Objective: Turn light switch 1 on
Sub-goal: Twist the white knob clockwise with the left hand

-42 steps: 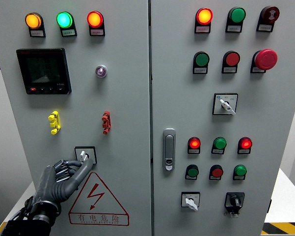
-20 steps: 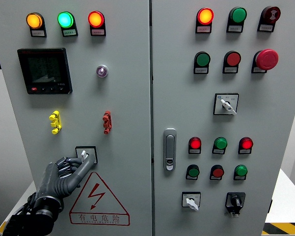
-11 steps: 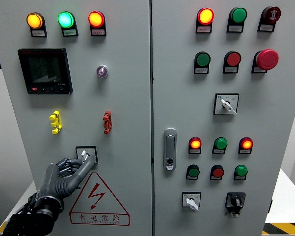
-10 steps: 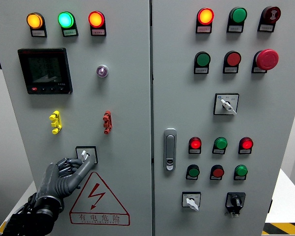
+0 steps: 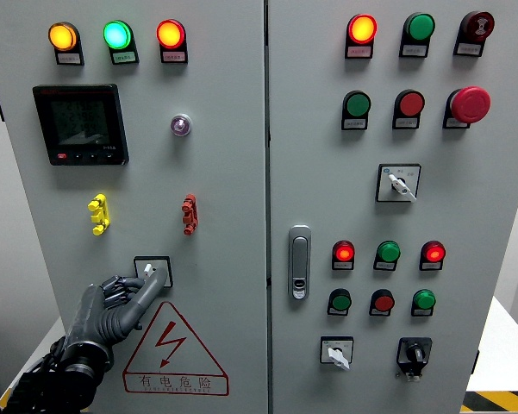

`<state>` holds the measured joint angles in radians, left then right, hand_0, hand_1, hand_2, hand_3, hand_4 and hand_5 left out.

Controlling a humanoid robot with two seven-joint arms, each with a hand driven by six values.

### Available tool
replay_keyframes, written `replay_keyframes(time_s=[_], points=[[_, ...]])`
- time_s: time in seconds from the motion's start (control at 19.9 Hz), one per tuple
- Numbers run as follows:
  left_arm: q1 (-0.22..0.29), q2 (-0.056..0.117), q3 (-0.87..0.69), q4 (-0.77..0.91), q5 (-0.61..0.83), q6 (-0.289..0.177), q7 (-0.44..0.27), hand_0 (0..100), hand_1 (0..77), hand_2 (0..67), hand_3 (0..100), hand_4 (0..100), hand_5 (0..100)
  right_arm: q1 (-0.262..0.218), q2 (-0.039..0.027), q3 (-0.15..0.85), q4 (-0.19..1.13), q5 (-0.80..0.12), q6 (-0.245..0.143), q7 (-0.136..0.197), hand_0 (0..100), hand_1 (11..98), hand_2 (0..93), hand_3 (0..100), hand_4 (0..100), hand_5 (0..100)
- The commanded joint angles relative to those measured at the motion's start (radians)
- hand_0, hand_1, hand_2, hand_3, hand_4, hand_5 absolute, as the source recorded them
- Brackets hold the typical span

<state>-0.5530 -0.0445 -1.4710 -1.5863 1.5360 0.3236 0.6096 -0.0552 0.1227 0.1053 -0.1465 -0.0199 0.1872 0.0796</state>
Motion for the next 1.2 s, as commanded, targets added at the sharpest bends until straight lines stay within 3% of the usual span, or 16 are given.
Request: replay_keyframes(time_s=[0.0, 0.55, 0.8, 1.15], points=[[-0.002, 0.000, 0.000, 0.002, 0.001, 0.000, 0.005, 0, 59.1, 57.6, 88, 100, 77, 0.000, 0.0000, 0.001, -0.001, 0.000, 0.000, 0.000, 0, 19.7, 0.0, 20, 19, 11], [-0.010, 0.000, 0.000, 0.008, 0.001, 0.000, 0.007, 0, 57.1, 59.0, 88, 100, 77, 0.000, 0.0000, -0.001, -0.001, 0.000, 0.000, 0.000, 0, 19.7, 0.0, 20, 19, 11], [-0.012, 0.000, 0.000, 0.009, 0.000, 0.000, 0.007, 23, 55.7, 59.4, 88, 100, 77, 0.000, 0.0000, -0.001, -0.001, 0.000, 0.000, 0.000, 0, 19.7, 0.0, 20, 19, 11], [-0.012, 0.000, 0.000, 0.012, 0.000, -0.001, 0.007, 39, 56.2, 59.8, 88, 100, 77, 0.000, 0.0000, -0.001, -0.001, 0.000, 0.000, 0.000, 0, 19.7, 0.0, 20, 19, 11]])
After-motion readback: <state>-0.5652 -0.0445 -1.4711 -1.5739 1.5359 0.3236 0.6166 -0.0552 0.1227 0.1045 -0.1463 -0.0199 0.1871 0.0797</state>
